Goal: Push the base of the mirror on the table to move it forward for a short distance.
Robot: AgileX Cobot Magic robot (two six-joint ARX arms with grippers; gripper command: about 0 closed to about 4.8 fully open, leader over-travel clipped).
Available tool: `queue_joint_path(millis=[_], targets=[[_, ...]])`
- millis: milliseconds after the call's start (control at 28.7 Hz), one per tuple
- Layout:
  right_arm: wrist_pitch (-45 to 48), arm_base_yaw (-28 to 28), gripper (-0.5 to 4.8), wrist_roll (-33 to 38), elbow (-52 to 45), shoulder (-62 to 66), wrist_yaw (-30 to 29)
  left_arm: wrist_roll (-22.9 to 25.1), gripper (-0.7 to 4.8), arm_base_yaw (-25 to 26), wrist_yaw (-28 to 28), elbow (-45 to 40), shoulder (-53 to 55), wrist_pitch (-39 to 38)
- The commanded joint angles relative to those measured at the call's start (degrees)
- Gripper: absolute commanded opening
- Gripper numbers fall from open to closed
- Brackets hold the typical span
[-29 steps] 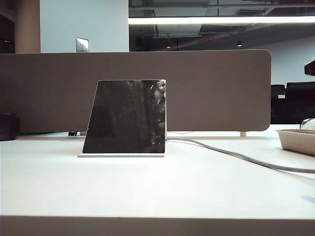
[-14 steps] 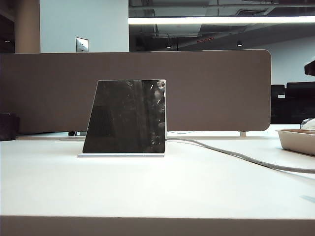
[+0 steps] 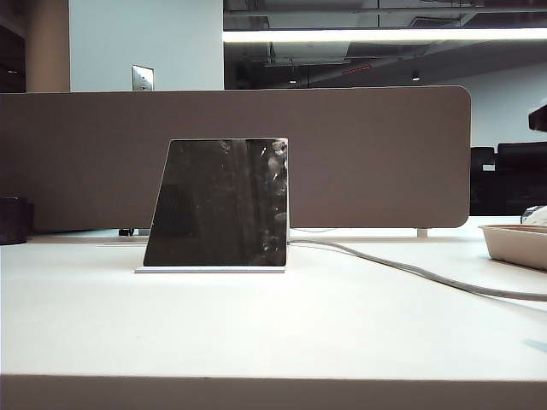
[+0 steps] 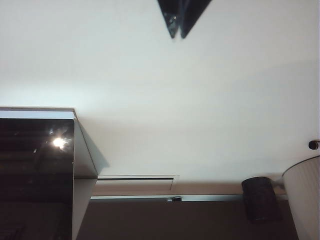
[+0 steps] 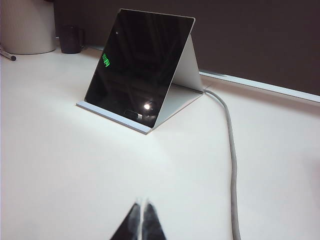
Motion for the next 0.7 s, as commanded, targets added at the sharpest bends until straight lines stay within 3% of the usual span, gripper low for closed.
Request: queue_joint_path(millis=[35,696], targets=[[0.8,-0.2,0.22,0.0,0.0,0.0,0.0,0.4,-0.02,0.0,0.3,0.1,0.0,0.7],[0.8,-28.1,0.22,0.0,0.0,0.0,-1.5,0.4,-0.02,0.0,0.3,0.1,0.0,0.6]])
